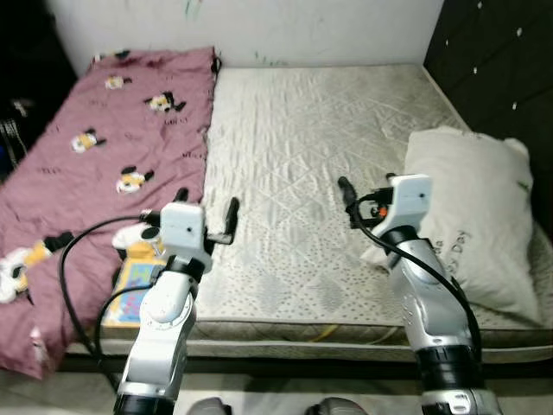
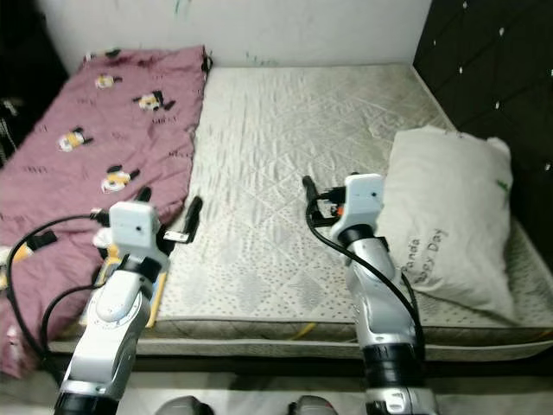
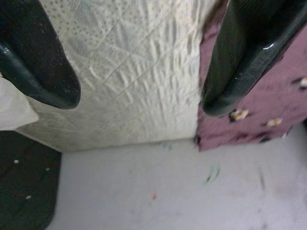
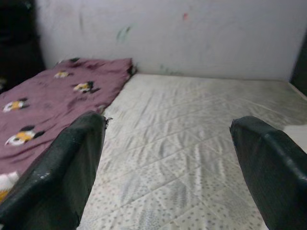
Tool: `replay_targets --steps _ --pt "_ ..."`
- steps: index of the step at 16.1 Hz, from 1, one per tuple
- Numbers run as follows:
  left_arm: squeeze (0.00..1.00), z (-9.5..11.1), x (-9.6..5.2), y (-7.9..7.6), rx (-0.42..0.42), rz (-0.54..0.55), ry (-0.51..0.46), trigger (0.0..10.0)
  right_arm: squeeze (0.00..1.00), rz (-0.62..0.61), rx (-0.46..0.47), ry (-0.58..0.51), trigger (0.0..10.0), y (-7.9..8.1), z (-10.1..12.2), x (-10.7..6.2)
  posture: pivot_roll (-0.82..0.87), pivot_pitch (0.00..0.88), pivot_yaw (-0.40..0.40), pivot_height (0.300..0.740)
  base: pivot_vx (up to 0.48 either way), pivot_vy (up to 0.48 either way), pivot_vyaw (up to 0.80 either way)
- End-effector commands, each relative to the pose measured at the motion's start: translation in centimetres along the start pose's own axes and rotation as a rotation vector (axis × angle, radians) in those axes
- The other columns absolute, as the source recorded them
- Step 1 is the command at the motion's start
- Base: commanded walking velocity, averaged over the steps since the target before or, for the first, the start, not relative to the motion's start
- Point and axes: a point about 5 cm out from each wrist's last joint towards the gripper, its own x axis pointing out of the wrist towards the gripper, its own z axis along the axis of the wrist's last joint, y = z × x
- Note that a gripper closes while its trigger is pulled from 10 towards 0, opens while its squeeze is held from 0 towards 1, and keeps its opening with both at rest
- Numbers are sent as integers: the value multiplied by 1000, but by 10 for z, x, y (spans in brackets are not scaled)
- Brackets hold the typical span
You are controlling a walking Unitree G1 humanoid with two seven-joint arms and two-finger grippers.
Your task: Clean up the room
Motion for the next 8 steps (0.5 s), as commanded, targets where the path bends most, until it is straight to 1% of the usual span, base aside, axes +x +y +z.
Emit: replay_targets --steps 1,3,5,7,8 --pt "0 0 -5 7 12 50 -1 10000 0 53 -3 -6 10000 9 2 8 12 0 -33 740 0 0 0" --pt "0 -1 -11 12 15 88 4 10000 0 87 2 -5 10000 16 2 13 44 0 -66 740 0 0 0" --pt "0 -3 -15 18 17 119 11 10000 0 109 7 -11 10000 22 3 16 54 0 -76 740 0 0 0" --pt "0 -3 -17 18 17 125 15 10000 0 103 12 -17 10000 22 2 15 52 0 -70 740 0 0 0" --pt "0 -4 -19 18 15 123 21 10000 0 94 14 -20 10000 21 1 12 42 0 -53 740 0 0 0"
